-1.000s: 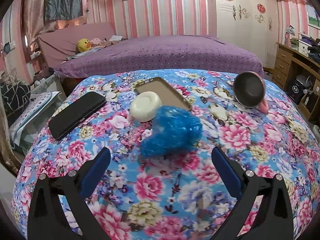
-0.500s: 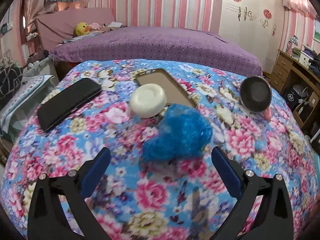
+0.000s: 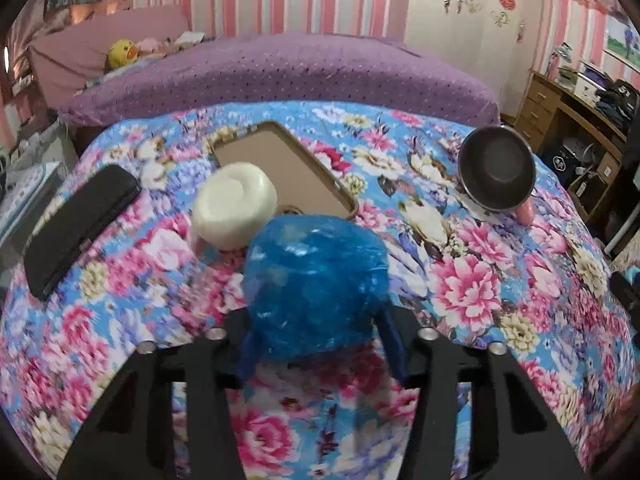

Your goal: Collect trash

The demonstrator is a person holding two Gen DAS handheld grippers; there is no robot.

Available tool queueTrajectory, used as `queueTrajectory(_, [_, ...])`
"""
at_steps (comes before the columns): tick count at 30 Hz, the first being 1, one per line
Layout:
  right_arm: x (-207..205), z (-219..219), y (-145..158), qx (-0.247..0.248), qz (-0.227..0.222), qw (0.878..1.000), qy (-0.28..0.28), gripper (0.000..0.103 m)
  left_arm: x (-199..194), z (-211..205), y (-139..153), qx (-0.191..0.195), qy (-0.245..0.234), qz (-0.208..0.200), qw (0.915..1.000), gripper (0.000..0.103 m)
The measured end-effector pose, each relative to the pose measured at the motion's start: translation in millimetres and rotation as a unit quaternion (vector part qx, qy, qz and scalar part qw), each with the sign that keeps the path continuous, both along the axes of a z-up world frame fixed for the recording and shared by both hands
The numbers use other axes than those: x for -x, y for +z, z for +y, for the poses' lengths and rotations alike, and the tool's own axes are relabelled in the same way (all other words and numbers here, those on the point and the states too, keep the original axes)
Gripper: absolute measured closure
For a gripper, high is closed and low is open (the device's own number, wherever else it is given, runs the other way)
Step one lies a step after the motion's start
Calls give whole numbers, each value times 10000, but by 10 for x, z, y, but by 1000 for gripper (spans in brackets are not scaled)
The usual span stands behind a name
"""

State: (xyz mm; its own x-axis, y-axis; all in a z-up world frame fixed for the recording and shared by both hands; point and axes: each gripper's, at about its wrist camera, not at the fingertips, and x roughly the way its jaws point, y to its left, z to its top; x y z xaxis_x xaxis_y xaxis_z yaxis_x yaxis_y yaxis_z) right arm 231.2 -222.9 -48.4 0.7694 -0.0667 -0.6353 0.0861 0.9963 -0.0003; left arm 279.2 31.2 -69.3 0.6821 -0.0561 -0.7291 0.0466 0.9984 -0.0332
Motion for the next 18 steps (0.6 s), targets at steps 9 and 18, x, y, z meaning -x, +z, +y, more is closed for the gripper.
queueTrajectory(9, [-67,932,35,270,-72,9961,839,4,173,870,268,-306,420,-425,9977,60])
queueTrajectory(18, [-470,2012,39,453,-50,9839,1727,5,298,1770,253,-166,1344,-448,9898,60])
